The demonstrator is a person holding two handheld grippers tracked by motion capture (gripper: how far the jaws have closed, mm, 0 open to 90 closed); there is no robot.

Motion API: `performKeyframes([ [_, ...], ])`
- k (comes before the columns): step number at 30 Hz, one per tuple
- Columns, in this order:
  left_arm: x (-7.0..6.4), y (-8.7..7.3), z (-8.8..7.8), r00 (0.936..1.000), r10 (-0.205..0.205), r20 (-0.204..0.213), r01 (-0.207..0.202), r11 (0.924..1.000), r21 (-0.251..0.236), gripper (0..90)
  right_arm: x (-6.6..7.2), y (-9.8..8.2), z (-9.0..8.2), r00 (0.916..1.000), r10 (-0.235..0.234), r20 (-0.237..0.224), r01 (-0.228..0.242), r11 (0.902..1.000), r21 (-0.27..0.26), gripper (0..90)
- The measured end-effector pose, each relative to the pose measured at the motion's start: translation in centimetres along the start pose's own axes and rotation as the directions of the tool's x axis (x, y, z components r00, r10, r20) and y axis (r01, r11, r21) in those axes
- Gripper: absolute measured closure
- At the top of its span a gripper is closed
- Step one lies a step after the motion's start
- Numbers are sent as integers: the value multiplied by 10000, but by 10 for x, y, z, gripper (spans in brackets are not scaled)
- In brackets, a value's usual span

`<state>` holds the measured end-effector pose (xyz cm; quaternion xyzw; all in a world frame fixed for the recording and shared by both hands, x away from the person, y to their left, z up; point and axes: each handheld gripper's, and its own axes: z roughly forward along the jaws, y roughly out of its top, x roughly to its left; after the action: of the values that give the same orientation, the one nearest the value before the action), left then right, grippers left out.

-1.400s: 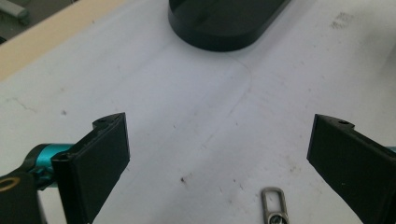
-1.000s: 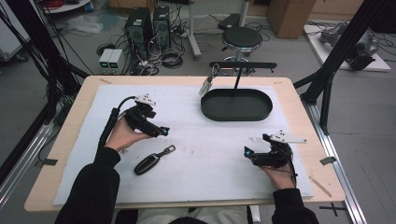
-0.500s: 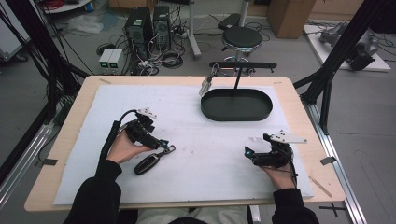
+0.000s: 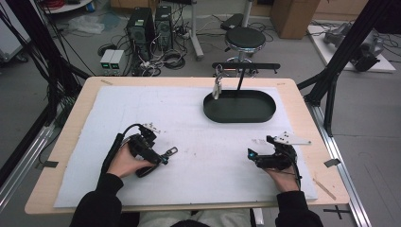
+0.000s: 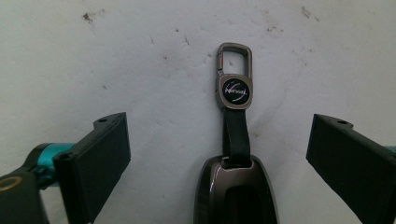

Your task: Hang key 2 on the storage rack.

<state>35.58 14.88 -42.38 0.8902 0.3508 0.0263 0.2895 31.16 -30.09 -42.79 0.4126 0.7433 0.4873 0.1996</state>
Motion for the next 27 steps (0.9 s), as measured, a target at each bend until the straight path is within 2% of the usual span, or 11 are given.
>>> performKeyframes([
  [3, -4, 0, 0, 9993, 359, -54, -359, 9993, -96, 115, 0, 0, -1, 9999, 106, -20, -106, 9999, -37, 9],
  [5, -5, 0, -1, 9985, 490, 261, -484, 9986, -208, 213, 0, 0, -2, 9999, 101, -38, -101, 9999, -15, 9],
  [7, -5, 0, -2, 9980, 574, 282, -569, 9982, -194, 267, 0, 0, -2, 9999, 111, -62, -111, 9999, -9, 9],
  [12, -9, 0, -3, 9976, 676, 118, -674, 9975, -203, 372, -1, 0, -1, 10000, 4, -64, -5, 10000, -31, 10],
  [13, -9, 0, -2, 9976, 684, -40, -685, 9975, -155, 394, -1, 0, -1, 10000, 9, -68, -9, 10000, -43, 9],
  [18, -10, 0, 0, 9974, 696, -206, -697, 9976, -16, 431, -1, 1, -2, 9999, 119, -116, -121, 9999, -116, 10],
  [21, -12, 0, 2, 9956, 865, -357, -862, 9962, 98, 524, -1, 0, -2, 9999, 113, -88, -113, 9999, -98, 10],
  [24, -15, 0, 2, 9929, 1024, -609, -1016, 9947, 151, 572, 0, 0, -2, 10000, 22, -79, -23, 9999, -158, 10],
  [27, -16, 1, 2, 9922, 1139, -515, -1133, 9935, 134, 669, 0, 1, -4, 9999, -40, -107, 36, 9994, -345, 9],
])
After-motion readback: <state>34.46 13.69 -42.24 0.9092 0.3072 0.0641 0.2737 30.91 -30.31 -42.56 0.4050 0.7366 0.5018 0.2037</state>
